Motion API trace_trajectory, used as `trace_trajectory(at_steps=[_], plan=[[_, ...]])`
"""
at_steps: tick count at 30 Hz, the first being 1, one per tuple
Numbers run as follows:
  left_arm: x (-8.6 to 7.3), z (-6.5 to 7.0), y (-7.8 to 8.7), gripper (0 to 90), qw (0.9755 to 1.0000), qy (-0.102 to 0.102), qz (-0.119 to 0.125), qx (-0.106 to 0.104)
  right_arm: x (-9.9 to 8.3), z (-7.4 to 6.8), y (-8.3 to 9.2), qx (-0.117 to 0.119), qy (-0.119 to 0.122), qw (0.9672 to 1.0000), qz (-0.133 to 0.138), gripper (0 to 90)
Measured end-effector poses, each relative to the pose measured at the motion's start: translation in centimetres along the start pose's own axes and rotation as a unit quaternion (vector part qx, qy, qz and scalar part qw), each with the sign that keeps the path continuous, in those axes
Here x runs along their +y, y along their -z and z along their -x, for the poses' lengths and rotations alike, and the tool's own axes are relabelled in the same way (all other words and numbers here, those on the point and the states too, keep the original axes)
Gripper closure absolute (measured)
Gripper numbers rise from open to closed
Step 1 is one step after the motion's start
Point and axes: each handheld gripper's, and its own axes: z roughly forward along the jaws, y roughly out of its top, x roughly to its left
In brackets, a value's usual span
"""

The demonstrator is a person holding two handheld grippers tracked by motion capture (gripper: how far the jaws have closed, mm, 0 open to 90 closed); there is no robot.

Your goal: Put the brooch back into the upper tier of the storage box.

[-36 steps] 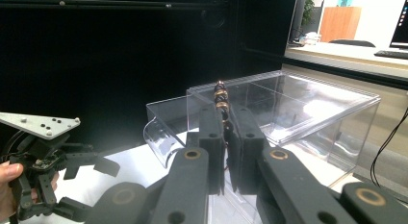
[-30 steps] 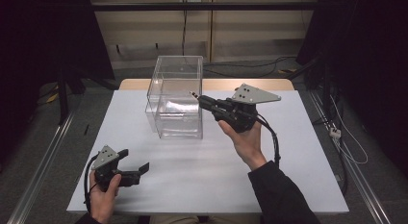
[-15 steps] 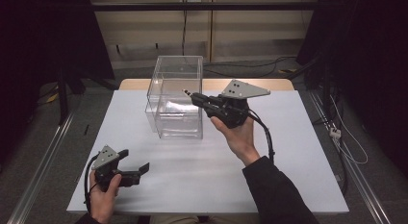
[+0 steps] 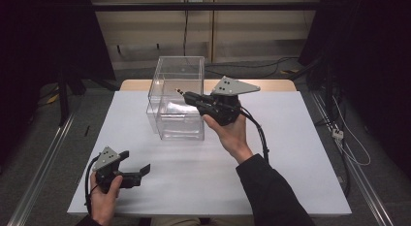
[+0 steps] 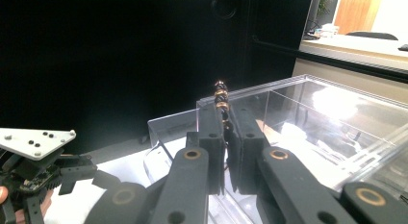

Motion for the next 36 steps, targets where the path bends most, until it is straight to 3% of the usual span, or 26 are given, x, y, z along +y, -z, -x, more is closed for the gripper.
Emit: trace_trajectory(at_steps=[16, 36], plan=[[0.0, -0.1, 0.1, 3.8, 1.0, 0.005, 0.002, 0.002, 0.4, -0.2, -2.5, 0.007, 0.001, 0.9998, -0.017, 85.5], [0.0, 0.0, 0.0, 3.8, 1.0, 0.006, -0.001, 0.001, -0.5, -0.6, -3.7, 0.012, 0.005, 0.9987, -0.049, 85.5]])
